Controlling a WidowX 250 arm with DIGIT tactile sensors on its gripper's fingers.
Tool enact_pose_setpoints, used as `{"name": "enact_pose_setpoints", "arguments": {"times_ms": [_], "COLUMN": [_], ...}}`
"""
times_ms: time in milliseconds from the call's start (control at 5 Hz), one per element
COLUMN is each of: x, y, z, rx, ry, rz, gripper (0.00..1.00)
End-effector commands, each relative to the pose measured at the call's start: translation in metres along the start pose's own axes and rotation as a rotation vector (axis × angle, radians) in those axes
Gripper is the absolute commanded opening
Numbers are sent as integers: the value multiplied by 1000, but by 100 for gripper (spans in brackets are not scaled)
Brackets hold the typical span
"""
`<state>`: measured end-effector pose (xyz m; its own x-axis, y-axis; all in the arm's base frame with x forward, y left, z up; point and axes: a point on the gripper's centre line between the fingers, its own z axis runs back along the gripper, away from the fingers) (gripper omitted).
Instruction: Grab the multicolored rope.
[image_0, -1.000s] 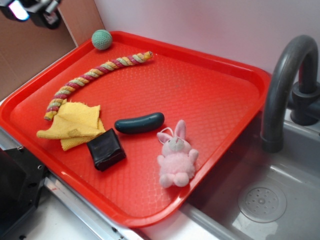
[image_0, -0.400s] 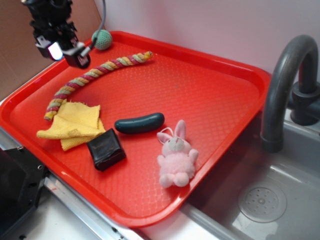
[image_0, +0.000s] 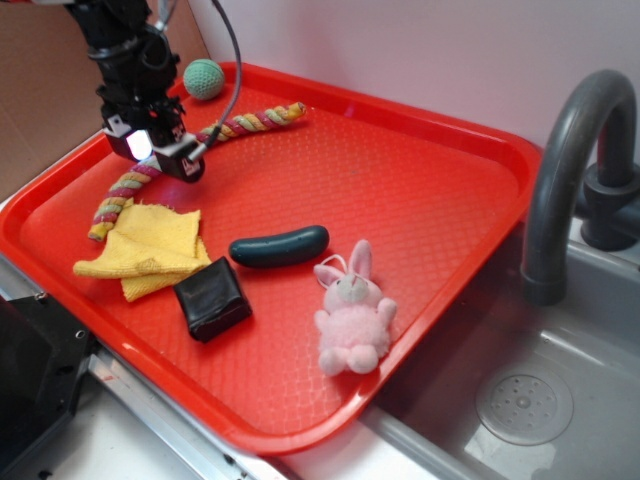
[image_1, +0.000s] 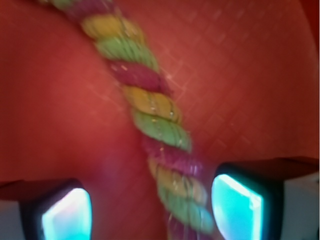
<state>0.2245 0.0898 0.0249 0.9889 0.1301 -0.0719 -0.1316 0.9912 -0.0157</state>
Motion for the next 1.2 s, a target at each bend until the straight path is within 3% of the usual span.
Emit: {"name": "enact_pose_setpoints", "arguments": {"times_ms": [0,200,800,1000], "x": [-1,-2,-3,-8], "y": [12,7,11,7], "z": [-12,-12,-8,10], "rx": [24,23,6,54], "ry": [-3,-10,-20,-27], "rz": [8,-9,20,39], "gripper": [99,0,0,0]}}
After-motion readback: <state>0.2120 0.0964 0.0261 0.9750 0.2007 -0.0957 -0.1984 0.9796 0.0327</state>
